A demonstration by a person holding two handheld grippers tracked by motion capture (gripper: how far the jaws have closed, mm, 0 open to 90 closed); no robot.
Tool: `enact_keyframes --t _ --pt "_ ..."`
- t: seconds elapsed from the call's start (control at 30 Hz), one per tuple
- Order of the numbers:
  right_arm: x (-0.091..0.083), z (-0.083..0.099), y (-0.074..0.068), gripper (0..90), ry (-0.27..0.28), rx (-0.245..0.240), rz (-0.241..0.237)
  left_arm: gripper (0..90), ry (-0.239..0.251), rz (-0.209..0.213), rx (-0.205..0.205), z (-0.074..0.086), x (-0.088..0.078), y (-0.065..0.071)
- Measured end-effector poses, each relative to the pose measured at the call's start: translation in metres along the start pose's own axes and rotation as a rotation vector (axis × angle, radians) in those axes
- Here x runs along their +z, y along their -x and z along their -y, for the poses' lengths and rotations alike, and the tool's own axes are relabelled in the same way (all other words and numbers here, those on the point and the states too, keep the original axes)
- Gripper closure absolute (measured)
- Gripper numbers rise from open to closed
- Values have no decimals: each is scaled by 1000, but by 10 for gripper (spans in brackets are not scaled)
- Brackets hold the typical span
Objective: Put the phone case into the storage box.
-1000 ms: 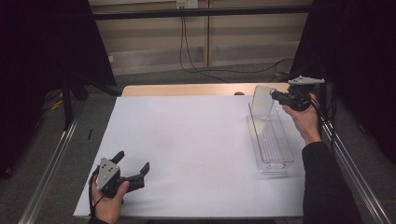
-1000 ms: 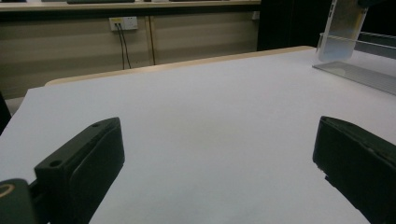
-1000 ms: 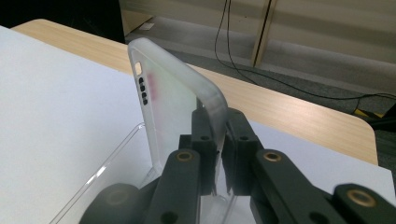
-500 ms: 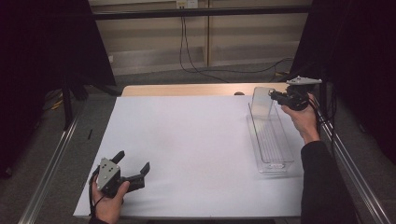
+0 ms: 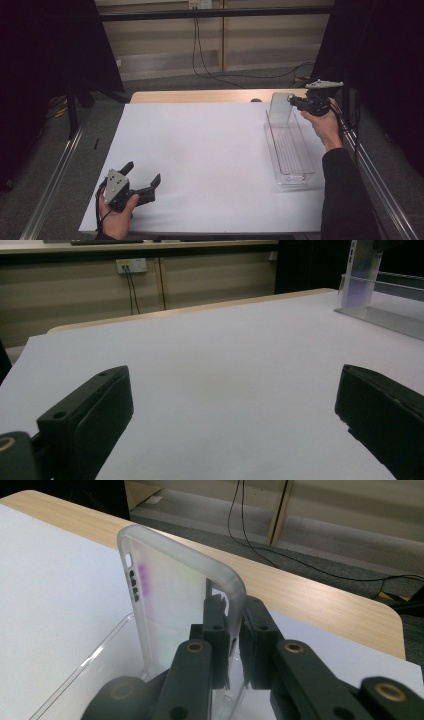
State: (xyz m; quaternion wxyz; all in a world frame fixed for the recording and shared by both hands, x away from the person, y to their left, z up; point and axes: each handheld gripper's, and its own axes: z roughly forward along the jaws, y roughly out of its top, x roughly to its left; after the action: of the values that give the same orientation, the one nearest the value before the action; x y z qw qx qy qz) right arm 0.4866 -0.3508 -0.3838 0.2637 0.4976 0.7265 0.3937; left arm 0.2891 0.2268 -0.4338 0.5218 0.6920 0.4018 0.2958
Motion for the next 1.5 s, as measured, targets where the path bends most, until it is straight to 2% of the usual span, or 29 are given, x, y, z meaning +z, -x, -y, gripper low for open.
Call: enact_keyframes --t 0.67,1.5 --pt "5 -3 4 824 -9 5 -7 21 0 -4 -4 0 0 0" --pt "8 -5 2 827 -9 17 15 21 -5 -5 5 1 1 -1"
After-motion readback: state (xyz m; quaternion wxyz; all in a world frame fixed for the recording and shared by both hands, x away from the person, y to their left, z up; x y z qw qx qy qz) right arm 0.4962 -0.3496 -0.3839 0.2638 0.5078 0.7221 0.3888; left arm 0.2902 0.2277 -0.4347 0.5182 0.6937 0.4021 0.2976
